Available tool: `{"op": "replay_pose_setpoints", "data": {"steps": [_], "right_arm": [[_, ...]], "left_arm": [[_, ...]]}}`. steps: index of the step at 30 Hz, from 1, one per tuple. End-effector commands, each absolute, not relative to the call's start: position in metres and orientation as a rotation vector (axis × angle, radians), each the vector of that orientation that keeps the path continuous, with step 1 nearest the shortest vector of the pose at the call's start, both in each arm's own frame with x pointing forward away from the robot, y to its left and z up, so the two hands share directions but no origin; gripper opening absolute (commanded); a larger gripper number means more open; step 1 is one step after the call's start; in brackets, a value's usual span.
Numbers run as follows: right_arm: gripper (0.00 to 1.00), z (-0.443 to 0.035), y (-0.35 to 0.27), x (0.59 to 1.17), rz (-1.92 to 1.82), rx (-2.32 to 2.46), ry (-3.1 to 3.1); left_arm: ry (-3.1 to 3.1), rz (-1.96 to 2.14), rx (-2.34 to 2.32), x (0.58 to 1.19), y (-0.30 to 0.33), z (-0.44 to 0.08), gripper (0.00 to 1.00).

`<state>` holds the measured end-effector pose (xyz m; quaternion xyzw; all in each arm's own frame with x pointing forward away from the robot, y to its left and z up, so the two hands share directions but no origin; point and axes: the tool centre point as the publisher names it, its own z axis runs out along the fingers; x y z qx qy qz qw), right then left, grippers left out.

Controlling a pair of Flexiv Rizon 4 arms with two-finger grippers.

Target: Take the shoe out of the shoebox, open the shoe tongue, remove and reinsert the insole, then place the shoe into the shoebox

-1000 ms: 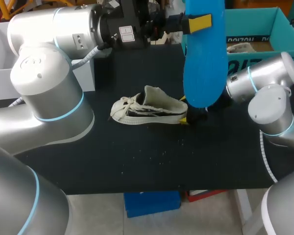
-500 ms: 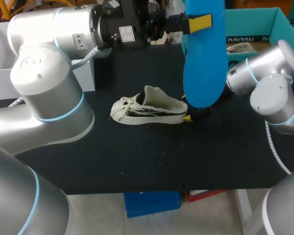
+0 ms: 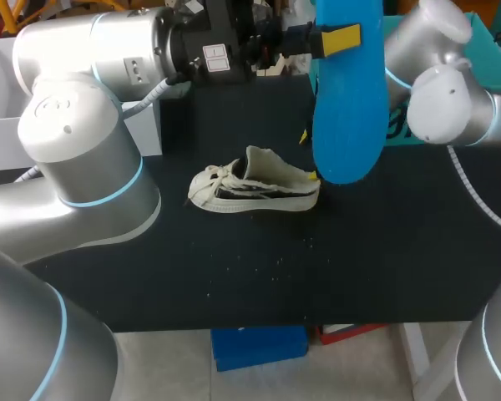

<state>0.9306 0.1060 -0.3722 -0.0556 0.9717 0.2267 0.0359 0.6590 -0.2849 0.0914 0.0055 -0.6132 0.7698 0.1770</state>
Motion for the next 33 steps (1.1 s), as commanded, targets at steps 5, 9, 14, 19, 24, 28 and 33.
{"op": "replay_pose_setpoints", "data": {"steps": [5, 9, 14, 19, 24, 28, 33], "right_arm": [[1.00, -0.375, 0.141, 0.941, 0.028, -0.240, 3.060], [1.00, -0.375, 0.153, 0.945, -0.040, -0.266, 3.061], [1.00, -0.380, 0.166, 0.951, -0.101, -0.306, 3.074], [1.00, -0.385, 0.173, 0.954, -0.124, -0.305, 3.089], [1.00, -0.394, 0.174, 0.952, -0.107, -0.277, 3.112], [0.96, -0.402, 0.174, 0.952, -0.103, -0.261, 3.127], [0.47, -0.409, 0.176, 0.950, -0.085, -0.219, 3.123]], "left_arm": [[-1.736, 2.180, 0.016, 0.659, -0.286, 0.091, 0.00], [-1.736, 2.180, 0.016, 0.659, -0.286, 0.091, 0.00], [-1.736, 2.180, 0.016, 0.659, -0.286, 0.091, 0.00], [-1.736, 2.180, 0.016, 0.659, -0.286, 0.091, 0.00], [-1.736, 2.180, 0.016, 0.659, -0.286, 0.091, 0.00], [-1.736, 2.180, 0.016, 0.659, -0.286, 0.091, 0.00], [-1.736, 2.180, 0.016, 0.659, -0.286, 0.091, 0.00]]}}
